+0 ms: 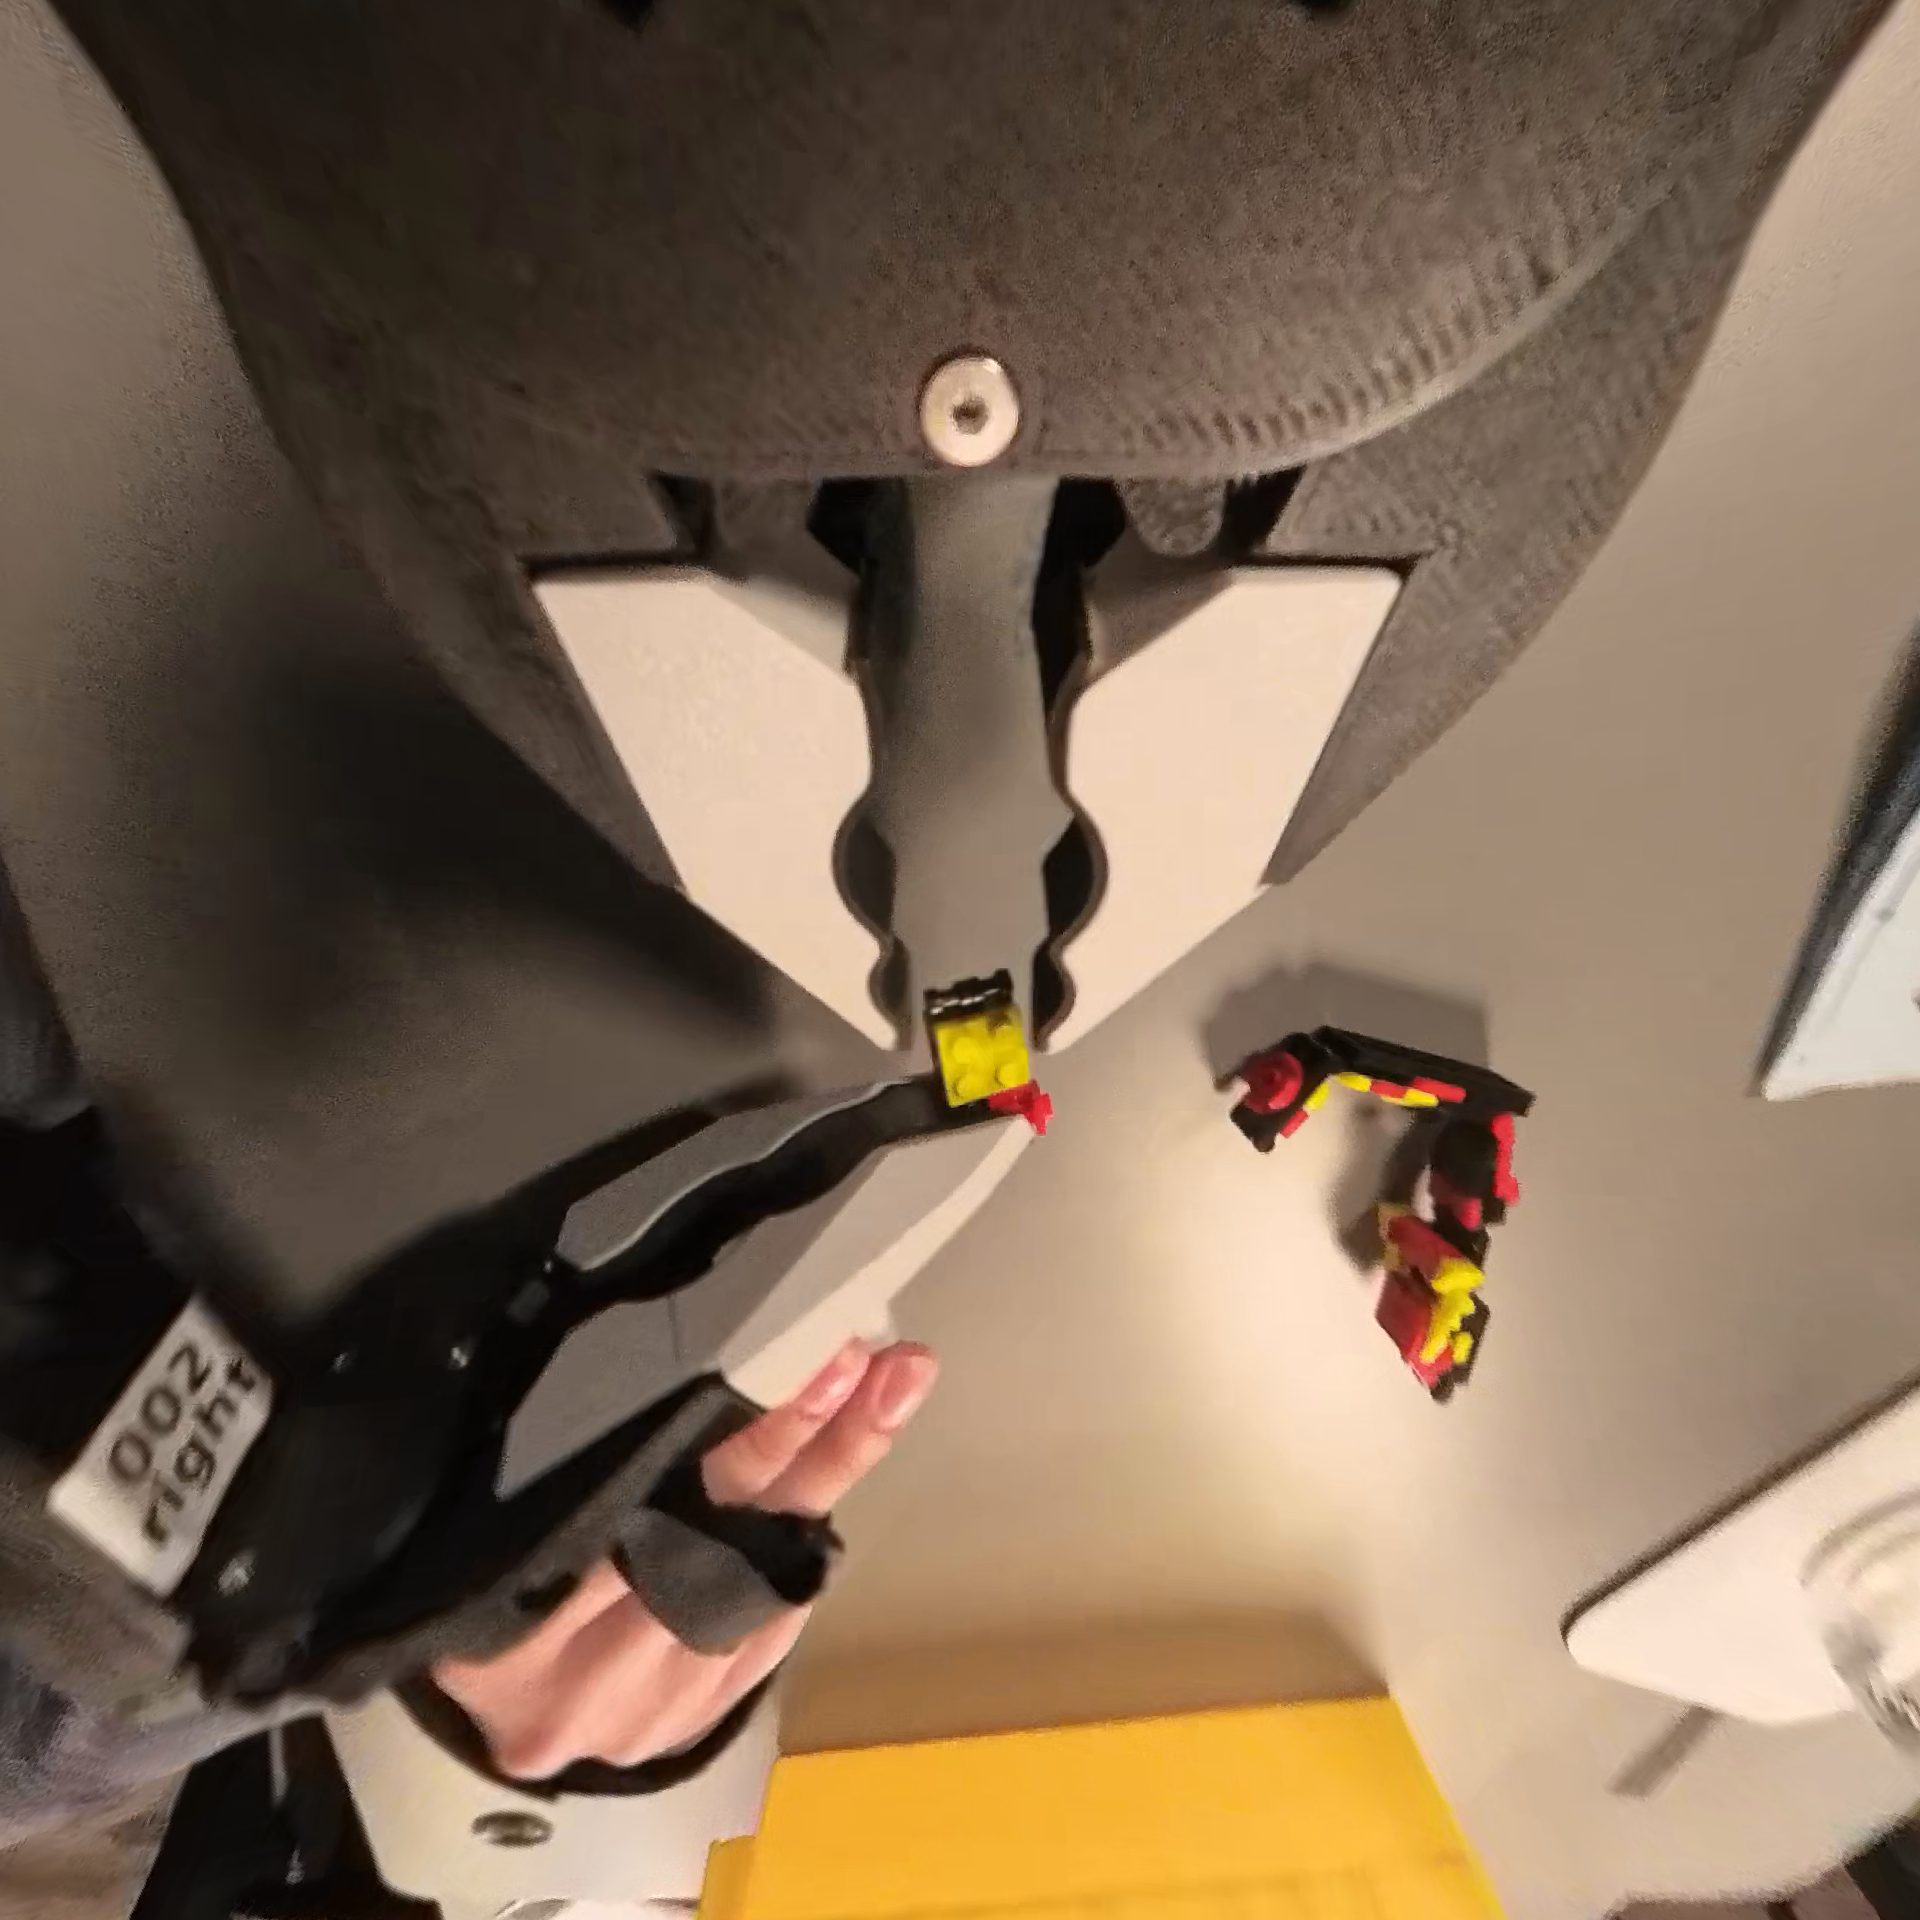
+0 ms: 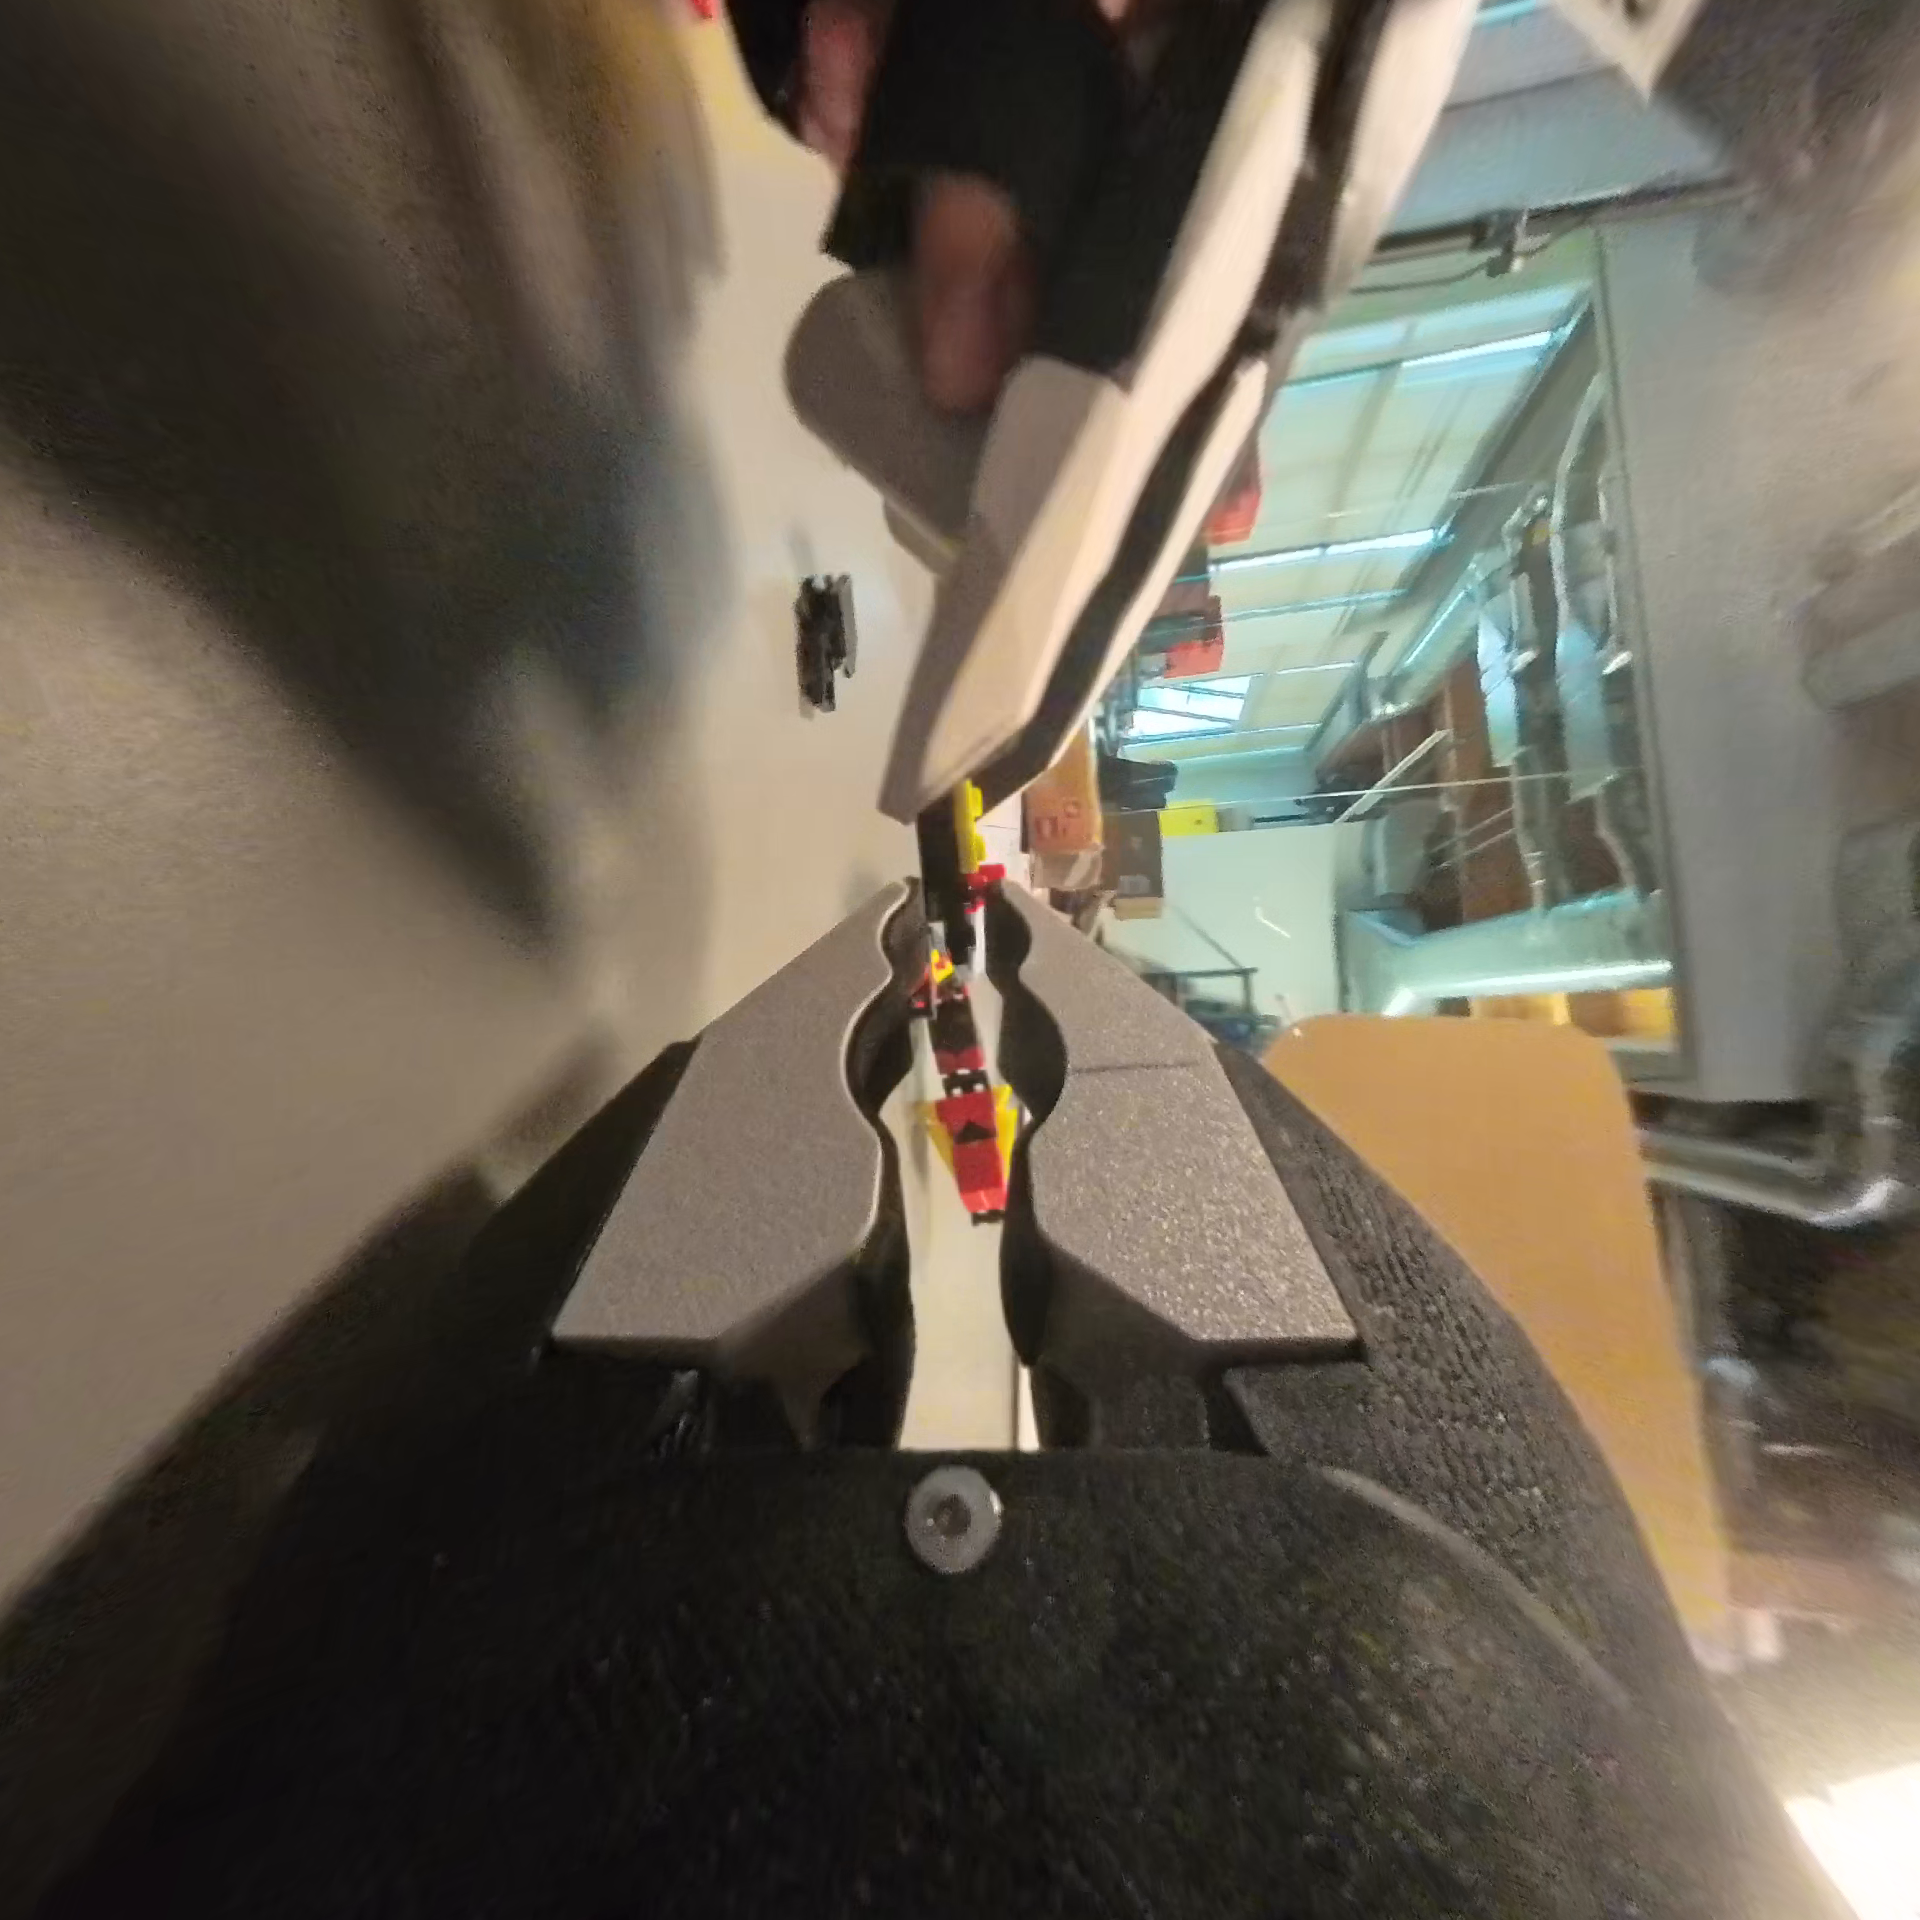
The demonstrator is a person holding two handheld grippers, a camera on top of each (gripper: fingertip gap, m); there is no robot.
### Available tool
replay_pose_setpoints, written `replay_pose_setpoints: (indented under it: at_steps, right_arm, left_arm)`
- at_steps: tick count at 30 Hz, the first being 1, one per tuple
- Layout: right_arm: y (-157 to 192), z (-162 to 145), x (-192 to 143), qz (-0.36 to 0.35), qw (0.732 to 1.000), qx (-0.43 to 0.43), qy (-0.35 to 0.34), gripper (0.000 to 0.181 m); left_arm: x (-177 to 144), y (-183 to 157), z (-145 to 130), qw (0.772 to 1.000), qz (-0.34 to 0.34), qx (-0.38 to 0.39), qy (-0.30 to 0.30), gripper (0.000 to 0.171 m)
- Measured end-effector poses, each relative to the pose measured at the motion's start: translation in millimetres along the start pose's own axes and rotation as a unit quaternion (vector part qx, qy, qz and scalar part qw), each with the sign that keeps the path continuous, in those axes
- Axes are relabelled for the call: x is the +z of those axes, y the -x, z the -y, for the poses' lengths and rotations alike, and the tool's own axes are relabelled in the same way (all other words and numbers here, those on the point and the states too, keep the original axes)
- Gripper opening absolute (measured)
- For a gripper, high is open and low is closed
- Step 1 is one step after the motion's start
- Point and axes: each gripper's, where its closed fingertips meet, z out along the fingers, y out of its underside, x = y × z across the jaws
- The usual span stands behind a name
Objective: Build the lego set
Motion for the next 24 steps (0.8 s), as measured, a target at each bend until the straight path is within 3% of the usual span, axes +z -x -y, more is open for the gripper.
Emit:
replay_pose_setpoints:
  at_steps: [2,4,8,11,14,24]
  right_arm:
    - [-6.0,0.0,-1.6,-0.002,0.999,0.037,-0.009,0.008]
    - [-11.8,-1.0,-3.4,-0.014,0.999,0.044,-0.010,0.008]
    - [-15.6,-0.9,-4.7,-0.041,0.999,0.003,0.000,0.009]
    - [-18.5,2.5,-5.2,-0.058,0.998,-0.016,-0.001,0.008]
    - [-21.7,7.2,-6.6,-0.072,0.997,-0.032,-0.004,0.008]
    - [-27.5,9.0,-7.6,-0.104,0.991,-0.087,0.019,0.008]
  left_arm:
    - [-1.1,-3.1,1.0,0.999,0.006,0.037,-0.003,0.035]
    - [-1.2,-5.8,5.2,0.998,0.017,0.060,-0.017,0.036]
    - [-1.7,-6.9,17.5,0.998,0.014,-0.008,-0.053,0.041]
    - [-2.0,-4.6,20.6,0.996,0.003,-0.064,-0.063,0.034]
    - [-4.0,-2.4,23.7,0.994,0.000,-0.085,-0.075,0.016]
    - [-4.4,-1.5,21.5,0.996,0.027,-0.064,-0.053,0.016]
